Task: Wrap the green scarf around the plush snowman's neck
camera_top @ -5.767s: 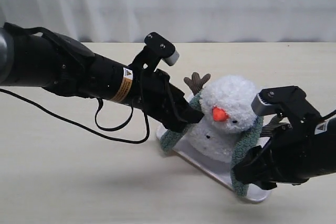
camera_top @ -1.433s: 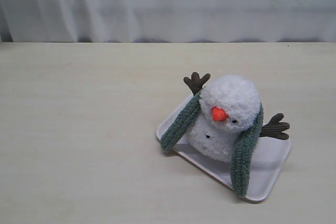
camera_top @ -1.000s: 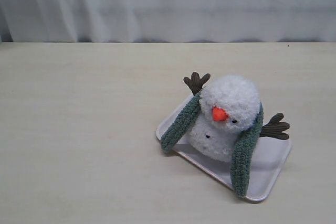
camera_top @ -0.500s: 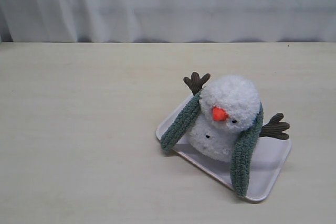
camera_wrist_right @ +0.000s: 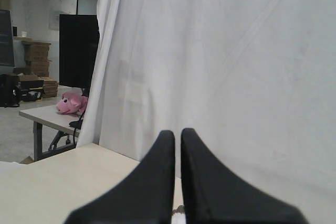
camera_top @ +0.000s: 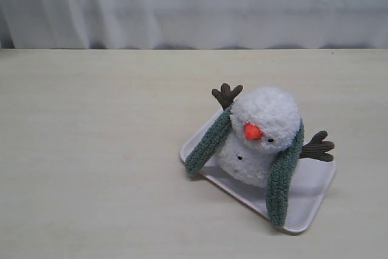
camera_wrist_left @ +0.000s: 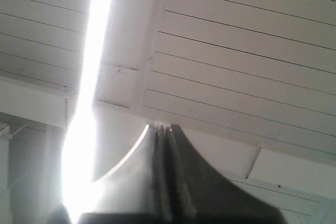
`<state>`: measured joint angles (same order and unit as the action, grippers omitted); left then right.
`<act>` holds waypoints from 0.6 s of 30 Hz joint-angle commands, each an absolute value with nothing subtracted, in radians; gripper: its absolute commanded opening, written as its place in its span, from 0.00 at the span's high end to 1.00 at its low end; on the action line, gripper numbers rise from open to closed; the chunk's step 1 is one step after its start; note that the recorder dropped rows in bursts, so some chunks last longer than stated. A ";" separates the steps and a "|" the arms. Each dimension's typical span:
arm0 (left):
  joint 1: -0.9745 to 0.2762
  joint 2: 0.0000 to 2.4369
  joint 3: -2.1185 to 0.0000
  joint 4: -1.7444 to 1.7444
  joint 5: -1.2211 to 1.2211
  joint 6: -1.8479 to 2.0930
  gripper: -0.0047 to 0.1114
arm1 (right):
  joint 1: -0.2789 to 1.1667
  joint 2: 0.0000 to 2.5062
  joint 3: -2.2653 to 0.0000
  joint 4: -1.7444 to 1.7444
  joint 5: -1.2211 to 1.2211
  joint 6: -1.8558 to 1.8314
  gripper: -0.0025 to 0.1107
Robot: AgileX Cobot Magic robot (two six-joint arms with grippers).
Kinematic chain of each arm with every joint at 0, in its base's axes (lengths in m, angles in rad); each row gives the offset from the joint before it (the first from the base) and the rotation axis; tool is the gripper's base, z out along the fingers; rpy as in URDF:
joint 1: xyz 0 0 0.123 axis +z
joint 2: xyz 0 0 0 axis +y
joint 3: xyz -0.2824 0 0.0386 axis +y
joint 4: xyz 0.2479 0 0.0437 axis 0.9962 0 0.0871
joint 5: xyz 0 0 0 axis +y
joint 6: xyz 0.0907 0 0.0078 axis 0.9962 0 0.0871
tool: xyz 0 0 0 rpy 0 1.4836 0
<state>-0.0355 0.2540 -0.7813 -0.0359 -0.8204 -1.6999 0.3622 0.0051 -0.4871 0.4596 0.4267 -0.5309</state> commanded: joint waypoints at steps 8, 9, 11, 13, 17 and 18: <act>-0.036 0.225 -0.780 -0.036 -0.824 -1.703 0.96 | 0.363 0.000 -0.482 0.459 0.432 -0.527 0.94; -0.036 0.212 -0.780 -0.036 -0.807 -1.703 0.96 | 0.363 0.000 -0.482 0.459 0.432 -0.527 0.94; -0.036 0.188 -0.780 -0.036 -0.791 -1.703 0.96 | 0.363 0.000 -0.482 0.459 0.432 -0.527 0.94; -0.036 0.169 -0.780 -0.036 -0.795 -1.703 0.96 | 0.363 0.000 -0.482 0.459 0.432 -0.527 0.94; -0.036 0.132 -0.780 -0.036 -0.793 -1.703 0.96 | 0.363 0.000 -0.482 0.459 0.432 -0.527 0.94; -0.036 0.127 -0.780 -0.029 -0.793 -1.703 0.96 | 0.363 0.000 -0.482 0.459 0.432 -0.527 0.94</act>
<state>-0.0355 0.1494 -0.7813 -0.0359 -0.8036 -1.6999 0.3622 0.0051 -0.4871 0.4596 0.4272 -0.5309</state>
